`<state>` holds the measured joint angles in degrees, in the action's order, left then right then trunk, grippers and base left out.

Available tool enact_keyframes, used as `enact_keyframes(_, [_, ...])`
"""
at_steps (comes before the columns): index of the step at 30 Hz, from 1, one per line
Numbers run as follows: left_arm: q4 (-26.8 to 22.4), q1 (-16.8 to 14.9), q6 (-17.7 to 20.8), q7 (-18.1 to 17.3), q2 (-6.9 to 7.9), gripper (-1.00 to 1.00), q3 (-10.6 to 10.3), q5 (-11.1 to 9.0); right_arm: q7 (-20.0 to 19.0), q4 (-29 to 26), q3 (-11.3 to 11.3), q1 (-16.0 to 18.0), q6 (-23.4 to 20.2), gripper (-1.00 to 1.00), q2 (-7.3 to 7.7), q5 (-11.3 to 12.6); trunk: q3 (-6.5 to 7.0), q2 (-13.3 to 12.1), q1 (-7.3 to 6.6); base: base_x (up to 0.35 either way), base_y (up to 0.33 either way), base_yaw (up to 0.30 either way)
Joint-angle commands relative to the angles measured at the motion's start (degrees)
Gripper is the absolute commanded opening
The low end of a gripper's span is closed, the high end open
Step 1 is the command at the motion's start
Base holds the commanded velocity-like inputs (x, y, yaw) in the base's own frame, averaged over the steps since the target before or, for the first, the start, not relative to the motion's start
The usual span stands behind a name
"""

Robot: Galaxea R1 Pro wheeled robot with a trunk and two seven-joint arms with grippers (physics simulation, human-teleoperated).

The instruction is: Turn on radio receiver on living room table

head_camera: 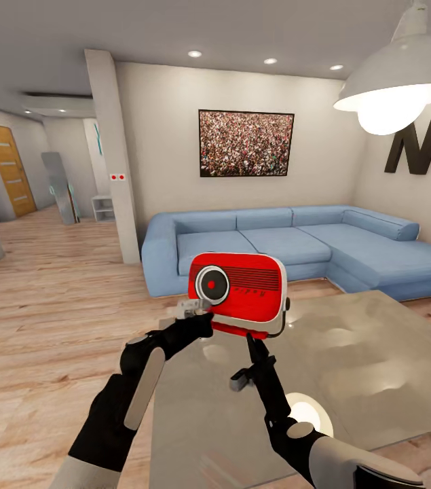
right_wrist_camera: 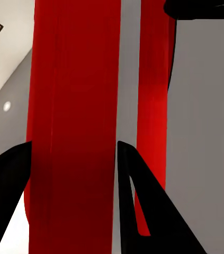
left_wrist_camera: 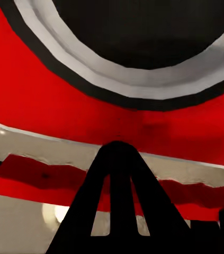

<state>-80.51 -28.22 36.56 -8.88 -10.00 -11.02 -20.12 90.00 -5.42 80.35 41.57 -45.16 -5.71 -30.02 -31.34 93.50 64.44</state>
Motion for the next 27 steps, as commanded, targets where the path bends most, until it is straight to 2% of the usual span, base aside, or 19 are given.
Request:
enact_keyframes(1, [-0.04,-0.56,0.02,0.05,0.0,-1.0,-0.09,-1.1,0.0,0.02,-0.1,0.0,0.07,-1.0,-0.01,-0.13,0.0,0.0,0.0,0.0,0.0,0.0])
enact_keyframes(9, [-0.12,-2.73,3.04,-0.08,0.0,-1.0,-0.14,-2.01,0.0,0.05,-0.1,0.0,0.07,-1.0,-0.01,-0.13,0.0,0.0,0.0,0.0,0.0,0.0])
enact_keyframes(20, [0.41,-6.62,3.72,-0.09,0.0,-1.0,-0.14,-2.11,0.0,0.14,-0.1,0.0,0.07,-1.0,-0.01,-0.13,0.0,0.0,0.0,0.0,0.0,0.0])
enact_keyframes(23, [0.52,-8.47,7.29,-0.06,0.0,-1.0,-0.14,-2.12,0.0,0.14,-0.1,0.0,0.07,-1.0,-0.01,-0.13,0.0,0.0,0.0,0.0,0.0,0.0])
enact_keyframes(27, [0.69,-9.69,8.9,0.02,0.0,-1.0,-0.14,-2.07,0.0,0.14,-0.1,0.0,0.07,-1.0,-0.01,-0.13,0.0,0.0,0.0,0.0,0.0,0.0])
